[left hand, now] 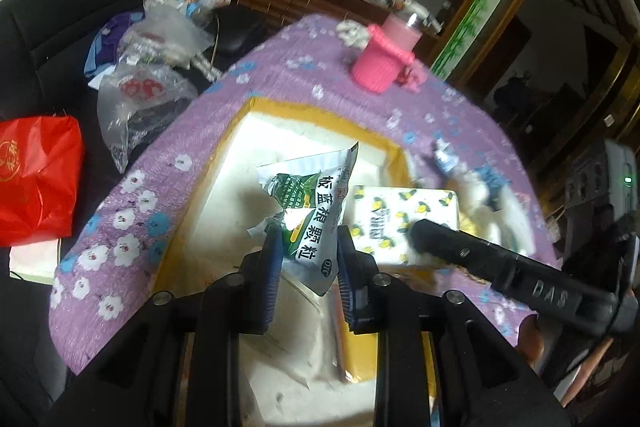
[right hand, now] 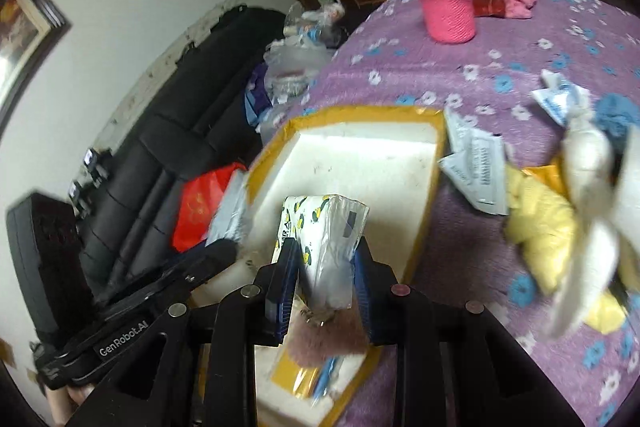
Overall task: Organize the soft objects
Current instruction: 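Place the snack packet and tissue pack into the foam tray and release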
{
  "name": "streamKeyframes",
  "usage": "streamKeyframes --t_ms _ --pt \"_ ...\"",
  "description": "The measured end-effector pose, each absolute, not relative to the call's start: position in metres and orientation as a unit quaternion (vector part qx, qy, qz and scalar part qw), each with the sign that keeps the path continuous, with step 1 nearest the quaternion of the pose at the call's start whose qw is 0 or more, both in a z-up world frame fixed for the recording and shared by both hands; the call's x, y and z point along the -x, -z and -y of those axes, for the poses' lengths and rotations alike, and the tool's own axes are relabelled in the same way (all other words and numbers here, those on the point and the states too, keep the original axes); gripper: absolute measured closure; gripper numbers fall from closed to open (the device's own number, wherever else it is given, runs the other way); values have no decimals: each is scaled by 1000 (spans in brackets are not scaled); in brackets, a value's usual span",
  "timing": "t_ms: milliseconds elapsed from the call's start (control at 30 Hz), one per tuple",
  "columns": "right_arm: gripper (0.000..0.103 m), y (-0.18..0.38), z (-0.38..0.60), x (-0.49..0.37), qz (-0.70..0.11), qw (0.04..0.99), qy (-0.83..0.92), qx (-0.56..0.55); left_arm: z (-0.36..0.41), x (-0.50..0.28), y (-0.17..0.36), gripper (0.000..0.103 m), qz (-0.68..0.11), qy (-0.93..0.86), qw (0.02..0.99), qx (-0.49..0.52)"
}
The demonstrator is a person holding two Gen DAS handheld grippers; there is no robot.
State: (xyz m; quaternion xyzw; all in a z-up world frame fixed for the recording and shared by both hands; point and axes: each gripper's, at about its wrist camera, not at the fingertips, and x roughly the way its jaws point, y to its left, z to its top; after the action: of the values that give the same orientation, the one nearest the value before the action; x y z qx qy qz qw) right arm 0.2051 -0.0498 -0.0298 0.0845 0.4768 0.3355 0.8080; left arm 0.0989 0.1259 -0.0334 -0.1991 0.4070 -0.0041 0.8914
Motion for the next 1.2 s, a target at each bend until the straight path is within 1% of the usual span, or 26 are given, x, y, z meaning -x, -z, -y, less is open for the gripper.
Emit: streamKeyframes --t_ms 33,133,167,233,267,300,400,700,1000,1200 --pt "76 34 42 -206 -476 811 -332 -72 -126 -103 38 79 -414 4 889 197" --pt "71 43 27 -204 -477 818 -317 -41 -126 -116 54 76 -435 10 879 197" --pt "65 43 24 -201 -475 821 -314 -35 -128 -118 60 76 -441 6 874 206" --pt "57 38 24 -195 -466 828 -311 -33 -129 -118 63 66 -449 -7 869 207" --pt "50 35 25 -192 -461 830 -313 -34 -129 -116 62 56 -446 -6 871 207" --pt "44 30 27 -188 -453 834 -314 -34 -128 -114 61 50 -442 -5 873 206" --pt "39 21 35 -177 -431 846 -313 -28 -125 -103 51 49 -418 -4 885 206" --pt "32 8 85 -143 -401 863 -306 -37 -98 -77 25 49 -386 11 899 205" --pt "32 0 133 -119 -376 883 -279 -34 -58 -81 13 49 -390 21 904 174" --pt "32 0 158 -114 -375 885 -272 -46 -37 -87 13 49 -401 23 903 156"
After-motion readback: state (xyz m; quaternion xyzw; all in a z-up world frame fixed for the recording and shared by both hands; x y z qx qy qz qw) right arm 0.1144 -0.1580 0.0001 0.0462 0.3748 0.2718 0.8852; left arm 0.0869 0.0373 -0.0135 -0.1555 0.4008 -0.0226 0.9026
